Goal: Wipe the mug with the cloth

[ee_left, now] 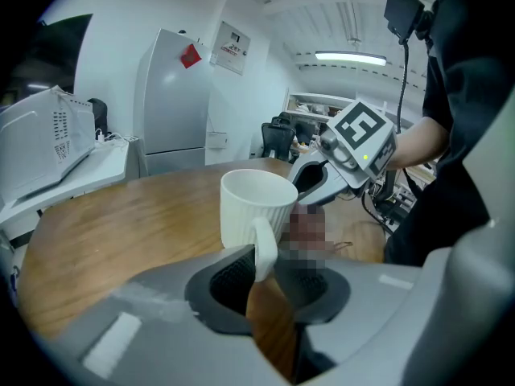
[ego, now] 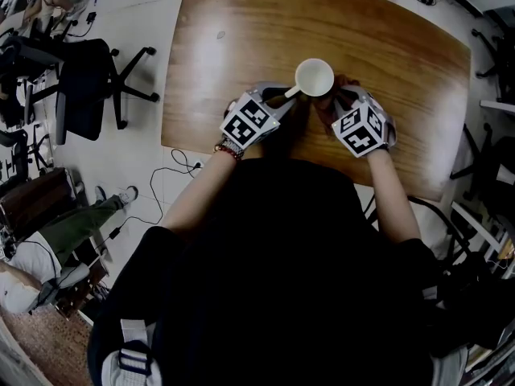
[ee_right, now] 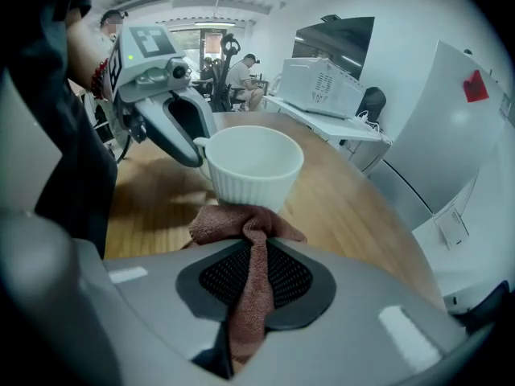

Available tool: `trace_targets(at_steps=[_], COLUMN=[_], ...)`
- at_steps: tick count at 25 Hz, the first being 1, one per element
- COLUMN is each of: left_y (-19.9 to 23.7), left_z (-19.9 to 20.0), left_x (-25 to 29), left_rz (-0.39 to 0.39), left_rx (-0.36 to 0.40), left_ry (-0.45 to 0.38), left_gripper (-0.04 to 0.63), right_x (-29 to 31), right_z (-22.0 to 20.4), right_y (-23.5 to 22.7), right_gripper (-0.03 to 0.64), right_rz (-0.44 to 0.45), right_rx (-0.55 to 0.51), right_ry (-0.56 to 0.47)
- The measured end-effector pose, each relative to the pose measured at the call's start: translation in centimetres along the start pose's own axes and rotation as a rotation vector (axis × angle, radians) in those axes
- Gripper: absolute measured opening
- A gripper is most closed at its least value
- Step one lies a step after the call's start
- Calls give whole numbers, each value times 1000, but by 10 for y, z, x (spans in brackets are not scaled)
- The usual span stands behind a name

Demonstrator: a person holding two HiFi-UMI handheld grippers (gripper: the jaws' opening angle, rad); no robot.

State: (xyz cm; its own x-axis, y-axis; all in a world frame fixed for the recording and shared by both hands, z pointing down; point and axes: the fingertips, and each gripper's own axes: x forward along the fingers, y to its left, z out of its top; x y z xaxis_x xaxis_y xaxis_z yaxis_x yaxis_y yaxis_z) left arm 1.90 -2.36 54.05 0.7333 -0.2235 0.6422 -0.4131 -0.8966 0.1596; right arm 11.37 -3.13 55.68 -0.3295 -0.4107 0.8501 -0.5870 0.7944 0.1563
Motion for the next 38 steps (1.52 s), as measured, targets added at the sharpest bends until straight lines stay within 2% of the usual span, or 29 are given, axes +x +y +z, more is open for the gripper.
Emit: trace_targets(at_steps=[6, 11, 21, 28, 32, 38], left_y=[-1, 1, 18, 30, 35, 45], left_z=[-1, -1, -1, 2, 1, 3], left_x=[0, 0, -7, -9, -8, -10], left_rz=[11, -5, -1, -7, -33, -34], left_rx=[0, -7, -8, 3, 30, 34], left_ry=[10, 13, 23, 23, 38, 45], left_gripper=[80, 81, 84, 87, 87, 89], right_x=[-26, -17, 23, 3, -3, 11], right_z=[15, 19, 12, 33, 56, 68], right_y=[-17, -34, -37, -59, -71, -67], right_gripper=[54, 54, 54, 54, 54, 52], right_rz=[-59, -80, -40, -62, -60, 11], right_rx=[-4, -21, -89, -93, -149, -224], right_ry=[-48, -43, 43, -17, -50, -35])
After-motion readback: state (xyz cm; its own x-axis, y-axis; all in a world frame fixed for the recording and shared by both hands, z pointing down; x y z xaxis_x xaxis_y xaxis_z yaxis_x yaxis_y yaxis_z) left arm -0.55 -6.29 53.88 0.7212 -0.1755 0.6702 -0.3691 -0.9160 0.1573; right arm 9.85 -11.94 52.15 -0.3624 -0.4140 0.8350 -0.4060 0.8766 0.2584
